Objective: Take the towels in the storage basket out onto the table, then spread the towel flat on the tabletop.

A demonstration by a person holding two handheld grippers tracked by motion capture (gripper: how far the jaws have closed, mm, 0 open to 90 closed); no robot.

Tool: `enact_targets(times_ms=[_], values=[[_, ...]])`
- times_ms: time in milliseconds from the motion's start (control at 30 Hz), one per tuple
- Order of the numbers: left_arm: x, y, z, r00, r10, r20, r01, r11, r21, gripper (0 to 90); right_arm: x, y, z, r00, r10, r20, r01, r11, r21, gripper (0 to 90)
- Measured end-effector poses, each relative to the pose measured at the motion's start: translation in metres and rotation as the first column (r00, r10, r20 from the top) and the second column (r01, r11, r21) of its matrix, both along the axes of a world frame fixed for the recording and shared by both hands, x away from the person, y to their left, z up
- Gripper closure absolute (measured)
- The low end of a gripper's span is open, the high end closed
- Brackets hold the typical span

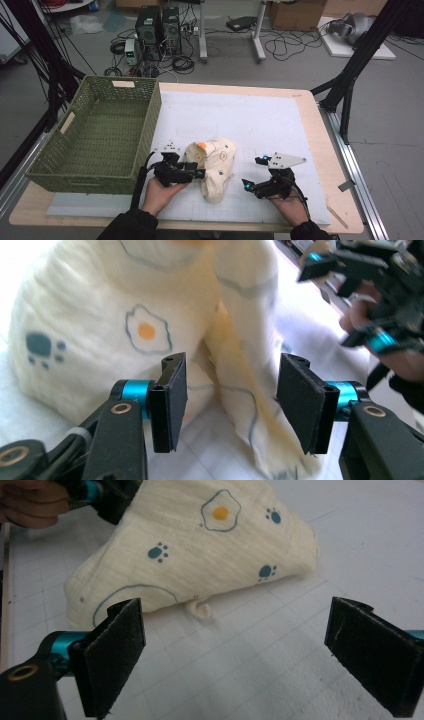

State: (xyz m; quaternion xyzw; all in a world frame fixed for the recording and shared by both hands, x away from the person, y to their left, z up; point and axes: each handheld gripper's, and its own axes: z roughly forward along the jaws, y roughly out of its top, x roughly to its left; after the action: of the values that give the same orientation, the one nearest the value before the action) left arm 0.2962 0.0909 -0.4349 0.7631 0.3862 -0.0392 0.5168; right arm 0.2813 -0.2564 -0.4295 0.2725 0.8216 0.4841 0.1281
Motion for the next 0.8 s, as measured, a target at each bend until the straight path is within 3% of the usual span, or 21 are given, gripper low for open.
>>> enact_targets(times_ms=[67, 367, 633, 800], values=[[-0.0026, 0.0005, 0.0014, 0.9998, -0.01, 0.015, 0.009, 0.9998, 0.017, 45.5, 0.002, 0.0028, 0.0003, 1.0, 0.0, -0.003, 0.0, 1.0, 0.005, 8.4], [-0.0028, 0.0067, 0.0003, 0.9998, -0.001, 0.018, 0.0, 0.9999, 0.011, 45.0, 0.0014, 0.0022, 0.0032, 0.9999, -0.011, 0.01, 0.011, 1.0, 0.01, 8.4], [-0.0034, 0.0056, -0.0026, 0.9998, -0.001, 0.019, 0.0, 0.9996, 0.029, 45.5, -0.0009, 0.0061, 0.0021, 0.9999, 0.01, 0.013, -0.009, 1.0, -0.014, 8.7], [-0.0041, 0.0031, -0.0049, 0.9997, -0.008, 0.024, 0.007, 0.9984, 0.057, 50.4, -0.0005, 0.0071, 0.0018, 0.9993, 0.035, 0.013, -0.035, 0.999, -0.019, 19.4]])
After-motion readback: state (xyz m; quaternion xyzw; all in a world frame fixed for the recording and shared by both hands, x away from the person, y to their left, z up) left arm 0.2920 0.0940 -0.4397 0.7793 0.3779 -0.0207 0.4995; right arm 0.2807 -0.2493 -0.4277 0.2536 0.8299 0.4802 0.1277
